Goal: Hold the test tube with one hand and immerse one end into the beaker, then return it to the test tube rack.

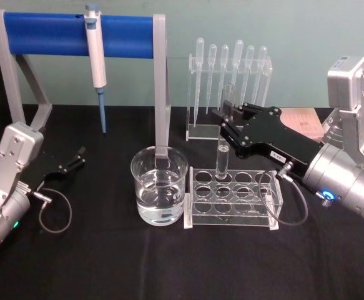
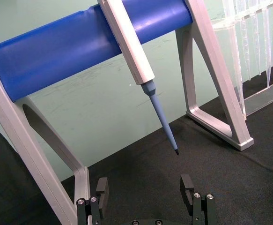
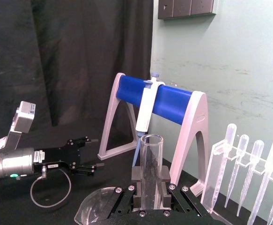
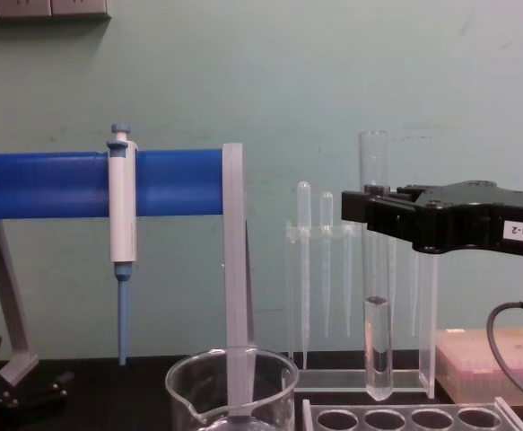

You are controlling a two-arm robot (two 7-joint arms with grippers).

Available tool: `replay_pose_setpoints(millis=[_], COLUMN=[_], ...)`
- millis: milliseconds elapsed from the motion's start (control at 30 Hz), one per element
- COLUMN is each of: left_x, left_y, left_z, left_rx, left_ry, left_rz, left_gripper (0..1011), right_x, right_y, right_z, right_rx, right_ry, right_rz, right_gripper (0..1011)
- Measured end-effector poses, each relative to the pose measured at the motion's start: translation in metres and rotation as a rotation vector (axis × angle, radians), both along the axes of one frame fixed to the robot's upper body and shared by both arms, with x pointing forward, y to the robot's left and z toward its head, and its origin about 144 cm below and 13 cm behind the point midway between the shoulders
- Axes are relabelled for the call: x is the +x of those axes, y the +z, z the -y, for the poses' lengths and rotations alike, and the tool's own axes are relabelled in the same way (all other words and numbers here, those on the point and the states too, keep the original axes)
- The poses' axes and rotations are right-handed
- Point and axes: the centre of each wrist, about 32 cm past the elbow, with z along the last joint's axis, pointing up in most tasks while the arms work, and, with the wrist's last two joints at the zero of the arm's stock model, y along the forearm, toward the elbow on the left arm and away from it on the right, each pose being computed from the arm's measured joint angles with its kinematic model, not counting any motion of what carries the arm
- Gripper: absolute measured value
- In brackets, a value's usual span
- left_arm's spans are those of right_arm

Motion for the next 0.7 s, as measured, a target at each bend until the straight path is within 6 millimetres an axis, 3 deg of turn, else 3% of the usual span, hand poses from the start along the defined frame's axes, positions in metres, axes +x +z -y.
replay_pose_setpoints(millis=[700], left_x=[0.0], left_y=[0.0], left_z=[0.0], left_rx=[0.0], left_ry=[0.0], left_rz=[0.0], left_gripper=[1000], right_x=[0.0002], right_y=[0.0001], right_z=[-0.0001], right_rx=[-0.003], right_ry=[0.001], right_rz=[-0.001], right_gripper=[224])
